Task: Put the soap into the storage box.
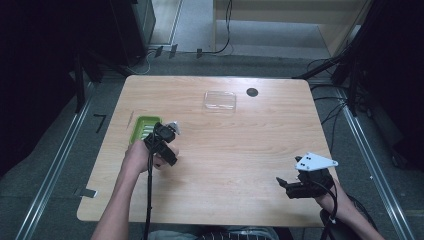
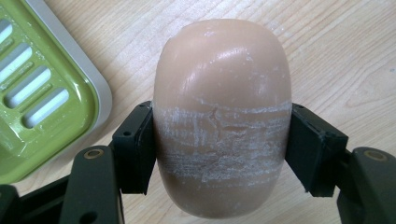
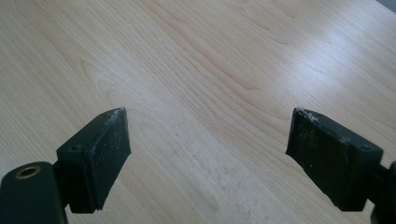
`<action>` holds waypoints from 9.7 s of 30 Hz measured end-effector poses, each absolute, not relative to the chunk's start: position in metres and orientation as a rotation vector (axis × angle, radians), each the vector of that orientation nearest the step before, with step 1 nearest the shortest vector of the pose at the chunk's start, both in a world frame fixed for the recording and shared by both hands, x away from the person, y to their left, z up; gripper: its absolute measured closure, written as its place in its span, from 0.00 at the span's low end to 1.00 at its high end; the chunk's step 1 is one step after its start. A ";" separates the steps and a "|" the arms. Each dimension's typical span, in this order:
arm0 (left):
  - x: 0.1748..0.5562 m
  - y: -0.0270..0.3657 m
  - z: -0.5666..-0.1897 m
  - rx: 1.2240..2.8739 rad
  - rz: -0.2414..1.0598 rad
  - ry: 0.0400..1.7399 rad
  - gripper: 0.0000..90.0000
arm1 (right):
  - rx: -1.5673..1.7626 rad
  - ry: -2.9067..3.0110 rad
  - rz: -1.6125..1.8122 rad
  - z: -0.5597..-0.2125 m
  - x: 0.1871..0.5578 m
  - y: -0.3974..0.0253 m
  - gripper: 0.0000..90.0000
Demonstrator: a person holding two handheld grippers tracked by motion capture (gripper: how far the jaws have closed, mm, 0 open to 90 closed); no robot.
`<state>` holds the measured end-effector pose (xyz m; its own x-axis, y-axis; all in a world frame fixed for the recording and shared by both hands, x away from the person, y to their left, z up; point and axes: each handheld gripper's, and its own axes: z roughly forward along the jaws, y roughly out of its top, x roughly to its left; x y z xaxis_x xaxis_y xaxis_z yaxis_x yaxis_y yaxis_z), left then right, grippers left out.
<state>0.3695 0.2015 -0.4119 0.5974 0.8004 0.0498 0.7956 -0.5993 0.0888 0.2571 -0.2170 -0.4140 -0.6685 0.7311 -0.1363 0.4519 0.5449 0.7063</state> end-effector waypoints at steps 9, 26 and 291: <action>0.374 0.204 -0.406 2.734 0.155 1.389 0.38 | 0.965 2.367 0.911 -0.414 0.257 -0.217 0.15; 0.386 0.202 -0.396 2.694 0.194 1.379 0.38 | 0.963 2.367 0.911 -0.414 0.258 -0.217 0.15; 0.288 0.242 -0.438 2.722 0.178 1.542 0.08 | 0.955 2.361 0.925 -0.414 0.257 -0.220 0.15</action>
